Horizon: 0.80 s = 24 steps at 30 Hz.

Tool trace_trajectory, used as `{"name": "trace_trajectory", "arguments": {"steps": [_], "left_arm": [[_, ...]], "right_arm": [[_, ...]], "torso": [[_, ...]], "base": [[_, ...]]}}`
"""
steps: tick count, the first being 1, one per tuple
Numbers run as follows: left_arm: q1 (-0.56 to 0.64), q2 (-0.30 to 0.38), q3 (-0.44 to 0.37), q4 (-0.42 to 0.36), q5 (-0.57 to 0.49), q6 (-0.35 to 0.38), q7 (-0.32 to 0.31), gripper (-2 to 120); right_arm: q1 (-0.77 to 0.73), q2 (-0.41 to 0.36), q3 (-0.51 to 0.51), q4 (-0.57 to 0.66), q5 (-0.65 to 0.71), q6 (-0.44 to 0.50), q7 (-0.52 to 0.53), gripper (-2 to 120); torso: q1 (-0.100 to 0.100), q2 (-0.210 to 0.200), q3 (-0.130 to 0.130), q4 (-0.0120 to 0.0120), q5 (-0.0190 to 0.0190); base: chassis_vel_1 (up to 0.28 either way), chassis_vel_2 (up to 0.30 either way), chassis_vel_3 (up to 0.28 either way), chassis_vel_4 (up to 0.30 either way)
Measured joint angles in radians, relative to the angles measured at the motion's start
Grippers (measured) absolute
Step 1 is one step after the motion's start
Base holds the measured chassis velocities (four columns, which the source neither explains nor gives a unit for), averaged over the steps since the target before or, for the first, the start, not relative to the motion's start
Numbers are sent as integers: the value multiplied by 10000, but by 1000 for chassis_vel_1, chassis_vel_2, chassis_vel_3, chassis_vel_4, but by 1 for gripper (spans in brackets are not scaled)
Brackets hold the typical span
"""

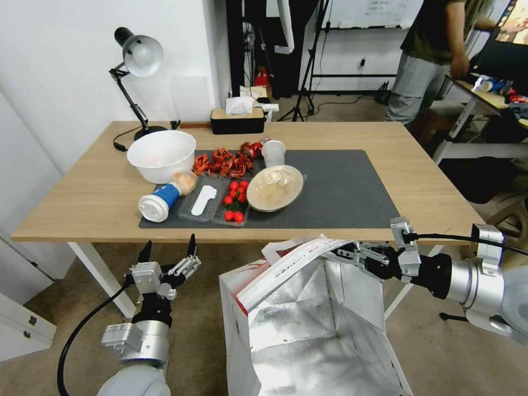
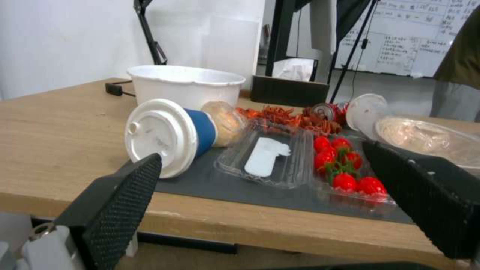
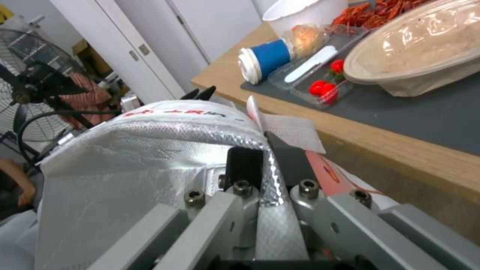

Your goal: Pick up the food delivery bag from the floor and place it on the table.

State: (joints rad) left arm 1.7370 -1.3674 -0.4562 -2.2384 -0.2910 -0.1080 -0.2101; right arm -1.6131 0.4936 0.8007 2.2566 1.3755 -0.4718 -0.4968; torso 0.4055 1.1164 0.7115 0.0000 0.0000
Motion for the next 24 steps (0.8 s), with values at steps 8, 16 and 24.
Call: {"name": "trace_trajectory", "arguments": {"steps": [8,16,24], "left_arm": [[-24,7,-52,17,0,-12,-17,100],[-127,29,-75,126,-8,-44,-40,100],[-276,61,-148,181,-111,-27,-105,100]], "right_arm": [[65,-155,54,-45,205,-30,-32,0],[208,-587,265,-108,651,-44,-48,0],[327,-1295,738,-15,1428,-64,108,0]], "torso": [[-17,-36,-21,0,0],[-26,-57,-33,0,0],[-35,-74,-42,0,0]], "base": [[0,0,0,0],[0,0,0,0],[0,0,0,0]]}}
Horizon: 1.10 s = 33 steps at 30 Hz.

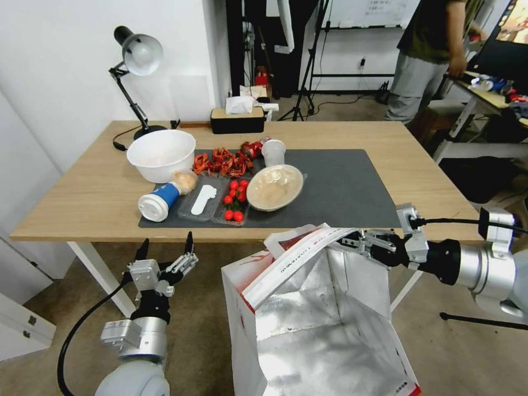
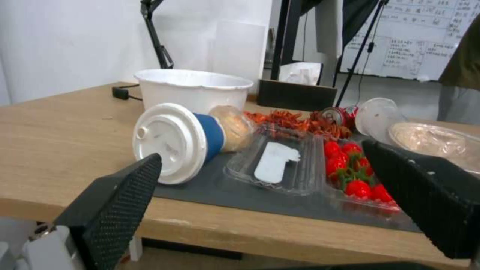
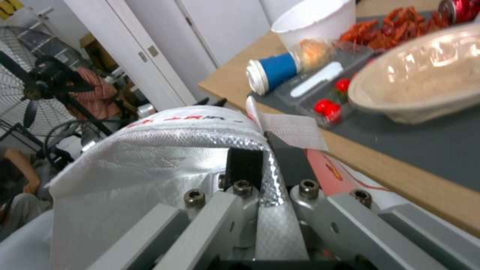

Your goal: Pick up the food delivery bag from the floor and place it on the table.

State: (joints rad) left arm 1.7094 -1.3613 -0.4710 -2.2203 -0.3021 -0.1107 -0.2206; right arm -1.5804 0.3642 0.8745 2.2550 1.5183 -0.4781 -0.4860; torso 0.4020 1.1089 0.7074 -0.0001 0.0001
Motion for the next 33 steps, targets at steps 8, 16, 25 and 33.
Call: {"name": "trace_trajectory", "arguments": {"steps": [8,16,25,33], "left_arm": [[-8,15,-116,12,-70,0,-114,100],[-3,67,-120,-16,-115,-16,-152,100],[8,98,-107,-40,-142,-14,-154,100],[-39,135,17,61,-129,8,-130,100]], "right_arm": [[208,-602,410,667,1149,-30,627,0],[448,-959,1106,571,1954,200,1129,0],[947,-1677,2750,-526,3866,659,2165,0],[2378,-1819,2457,-1254,5986,1626,5008,0]], "torso": [[-4,-11,-7,1,-1],[-8,-19,-11,1,0],[-10,-24,-14,0,-1],[-11,-27,-17,0,0]], "base": [[0,0,0,0],[0,0,0,0],[0,0,0,0],[0,0,0,0]]}}
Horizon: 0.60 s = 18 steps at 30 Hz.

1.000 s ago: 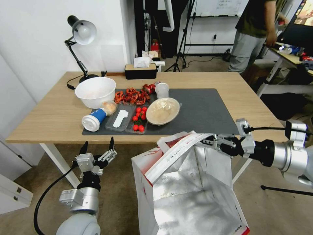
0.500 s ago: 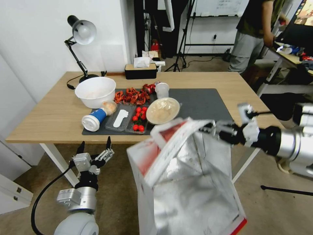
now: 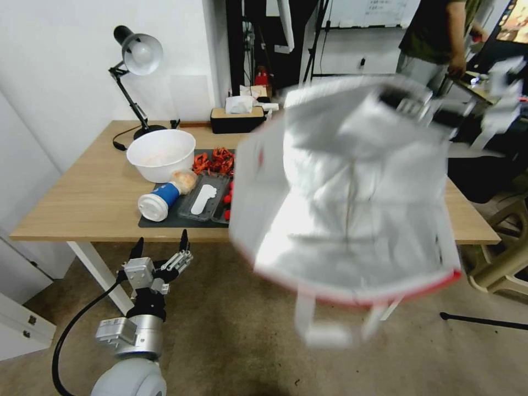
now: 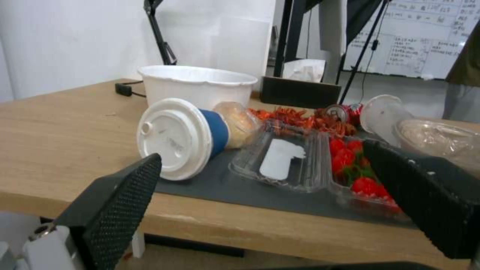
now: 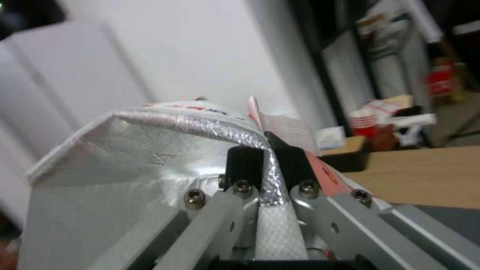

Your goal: Pick up the food delivery bag from the floor and place it on the table.

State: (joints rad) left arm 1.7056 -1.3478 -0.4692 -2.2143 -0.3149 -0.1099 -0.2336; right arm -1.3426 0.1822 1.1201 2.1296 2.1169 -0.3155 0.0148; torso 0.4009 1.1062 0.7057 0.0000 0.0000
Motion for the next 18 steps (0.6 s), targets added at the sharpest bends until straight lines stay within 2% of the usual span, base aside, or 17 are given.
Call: {"name": "trace_trajectory", "arguments": {"steps": [4,10,18], "left_arm": [[10,4,6,10,24,10,28,100],[32,-4,4,52,112,29,31,100],[52,-59,35,83,247,37,31,100]], "right_arm": [[192,242,-400,-509,641,485,1063,0],[489,823,-784,-985,1215,700,1563,0],[917,1298,-1412,-1379,1156,714,2167,0]], "torso": [[0,-3,0,0,2],[-1,-3,-1,0,3],[-2,-3,-1,0,0]], "base": [[0,0,0,0],[0,0,0,0],[0,0,0,0]]}}
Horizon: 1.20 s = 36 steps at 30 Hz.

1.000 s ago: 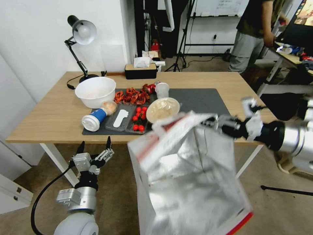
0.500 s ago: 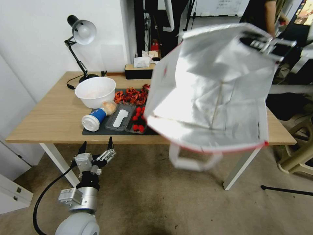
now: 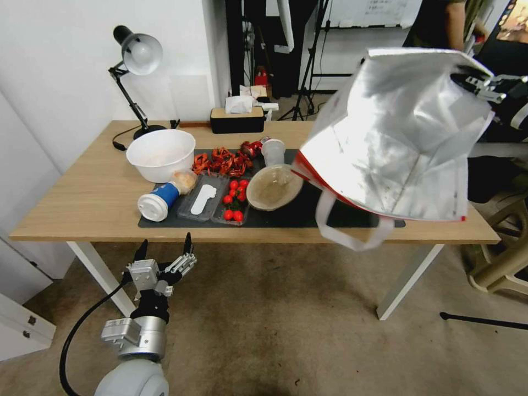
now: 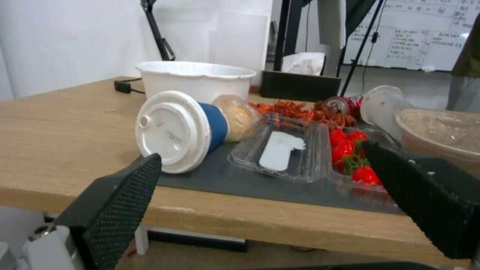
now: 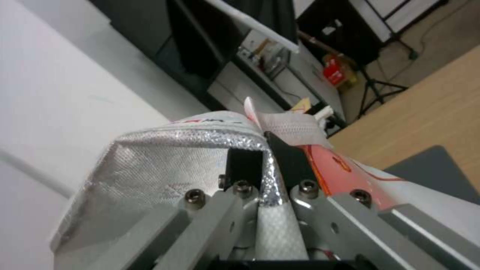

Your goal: Pick up the food delivery bag from the floor and place it on the table.

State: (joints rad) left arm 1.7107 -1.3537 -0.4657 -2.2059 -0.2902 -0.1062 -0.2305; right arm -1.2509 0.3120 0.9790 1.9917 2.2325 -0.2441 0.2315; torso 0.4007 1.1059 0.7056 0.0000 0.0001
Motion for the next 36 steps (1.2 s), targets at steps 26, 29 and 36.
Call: {"name": "trace_trajectory", "arguments": {"steps": [26,29,36], "left_arm": [[42,-64,-54,120,209,-62,-3,100],[21,-65,-46,159,228,-64,0,100],[-25,-44,-38,191,233,-65,1,100]], "right_arm": [[2870,1486,-3325,-1665,-1419,-503,2815,0],[2970,1506,-3326,-1758,-1433,-470,2929,0],[3574,1689,-3744,-1876,-1590,-252,3633,0]], "torso": [[0,-2,-1,0,-1],[0,-2,-2,-1,0],[-1,-2,-1,1,0]], "base": [[0,0,0,0],[0,0,0,0],[0,0,0,0]]}}
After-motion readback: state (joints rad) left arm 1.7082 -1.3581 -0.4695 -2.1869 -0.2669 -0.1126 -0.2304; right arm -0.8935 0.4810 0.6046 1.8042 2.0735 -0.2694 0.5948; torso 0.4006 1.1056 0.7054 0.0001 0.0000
